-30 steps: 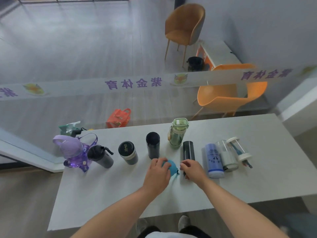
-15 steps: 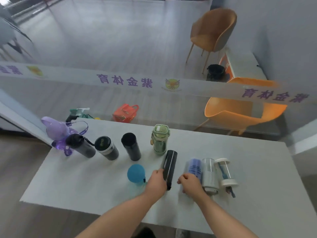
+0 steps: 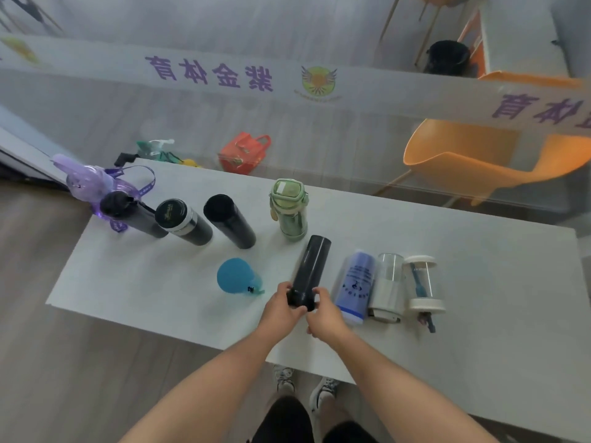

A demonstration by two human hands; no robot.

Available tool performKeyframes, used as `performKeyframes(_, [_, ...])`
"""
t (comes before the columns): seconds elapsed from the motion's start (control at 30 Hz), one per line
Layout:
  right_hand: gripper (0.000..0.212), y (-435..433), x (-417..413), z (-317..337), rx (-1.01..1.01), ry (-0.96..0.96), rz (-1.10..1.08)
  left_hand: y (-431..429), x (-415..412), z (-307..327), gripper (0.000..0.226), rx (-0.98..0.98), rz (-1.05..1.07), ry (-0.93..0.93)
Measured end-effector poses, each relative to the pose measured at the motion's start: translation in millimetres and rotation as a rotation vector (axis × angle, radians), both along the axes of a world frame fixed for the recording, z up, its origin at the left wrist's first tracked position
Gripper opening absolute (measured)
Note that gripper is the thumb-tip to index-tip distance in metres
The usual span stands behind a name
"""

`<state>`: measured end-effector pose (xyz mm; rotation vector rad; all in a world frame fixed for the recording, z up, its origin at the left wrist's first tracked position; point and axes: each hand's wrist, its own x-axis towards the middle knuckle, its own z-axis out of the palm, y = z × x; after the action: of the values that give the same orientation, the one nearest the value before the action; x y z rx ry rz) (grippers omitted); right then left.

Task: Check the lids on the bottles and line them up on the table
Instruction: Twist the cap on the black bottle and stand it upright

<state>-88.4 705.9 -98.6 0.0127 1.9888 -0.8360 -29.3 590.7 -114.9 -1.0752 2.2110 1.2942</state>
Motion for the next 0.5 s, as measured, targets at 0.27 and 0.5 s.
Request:
performKeyframes(0.27, [0.058,14,-8,19,-0.051,0.010,-0.099,1,6,23,0.047,-0.081,-0.121,0.132])
performKeyframes(0.5, [0.043,32,-27,74,-0.186,-0.004,-0.205,-1,-6,79,0.032,-0.168,-0.119,0.311])
